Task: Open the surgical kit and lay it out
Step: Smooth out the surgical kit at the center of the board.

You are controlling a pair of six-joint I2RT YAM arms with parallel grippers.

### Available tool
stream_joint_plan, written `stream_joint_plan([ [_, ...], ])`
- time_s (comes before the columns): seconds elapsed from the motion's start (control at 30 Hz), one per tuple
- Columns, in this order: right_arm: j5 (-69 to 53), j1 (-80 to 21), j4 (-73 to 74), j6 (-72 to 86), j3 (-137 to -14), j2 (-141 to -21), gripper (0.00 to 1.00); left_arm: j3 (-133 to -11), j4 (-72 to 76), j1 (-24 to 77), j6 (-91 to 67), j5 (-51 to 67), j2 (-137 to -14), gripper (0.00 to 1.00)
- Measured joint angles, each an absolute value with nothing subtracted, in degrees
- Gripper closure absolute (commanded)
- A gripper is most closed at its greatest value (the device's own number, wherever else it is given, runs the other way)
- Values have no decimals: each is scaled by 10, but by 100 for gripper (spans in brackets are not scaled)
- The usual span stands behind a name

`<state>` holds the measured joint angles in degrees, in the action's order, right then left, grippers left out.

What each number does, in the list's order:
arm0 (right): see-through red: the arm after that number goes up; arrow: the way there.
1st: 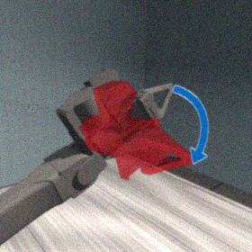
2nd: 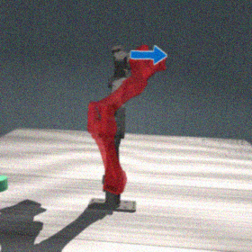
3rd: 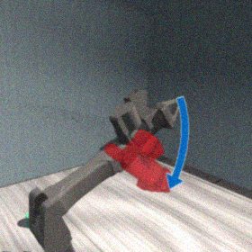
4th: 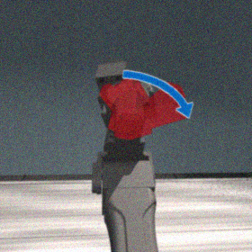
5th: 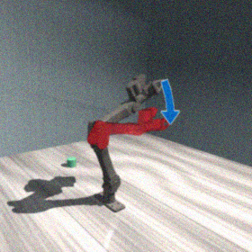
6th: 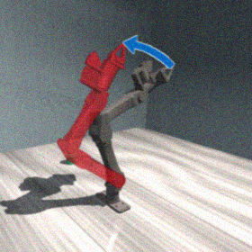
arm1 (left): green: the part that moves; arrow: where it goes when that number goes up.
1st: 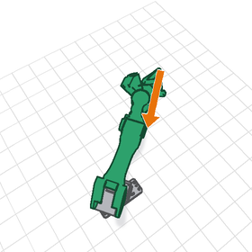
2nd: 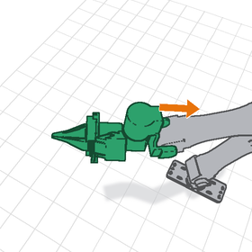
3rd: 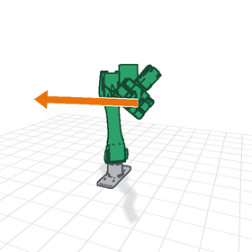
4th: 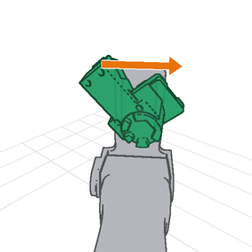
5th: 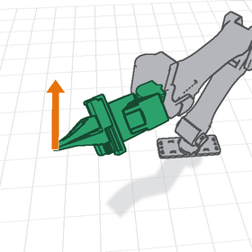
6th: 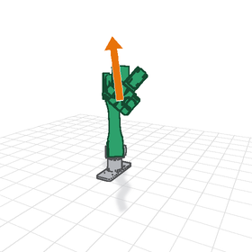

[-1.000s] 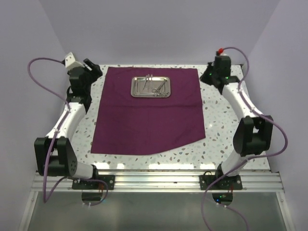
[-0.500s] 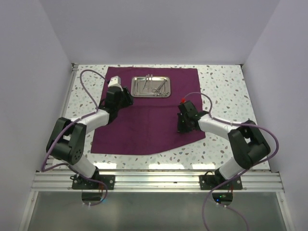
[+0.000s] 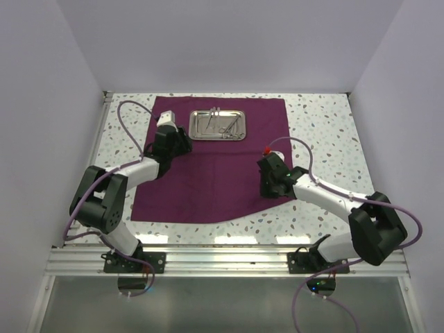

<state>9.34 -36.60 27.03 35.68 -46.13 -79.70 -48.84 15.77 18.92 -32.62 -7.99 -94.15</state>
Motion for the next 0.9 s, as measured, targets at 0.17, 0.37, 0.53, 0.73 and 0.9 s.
stream_joint_plan([
  [0.17, 98, -366, 279, 360, -437, -795, 100, -488, 162, 189, -323, -79, -943, 45],
  [0.37, 113, -366, 274, 349, -450, -795, 18, -481, 167, 189, -319, -82, -943, 45],
  [0.53, 138, -366, 285, 336, -497, -799, 11, -470, 166, 189, -319, -83, -943, 45],
  [0.73, 156, -366, 283, 325, -533, -863, 13, -470, 171, 189, -318, -83, -943, 45],
  [0.9, 163, -366, 302, 323, -530, -908, 16, -469, 171, 189, -313, -83, -943, 46],
])
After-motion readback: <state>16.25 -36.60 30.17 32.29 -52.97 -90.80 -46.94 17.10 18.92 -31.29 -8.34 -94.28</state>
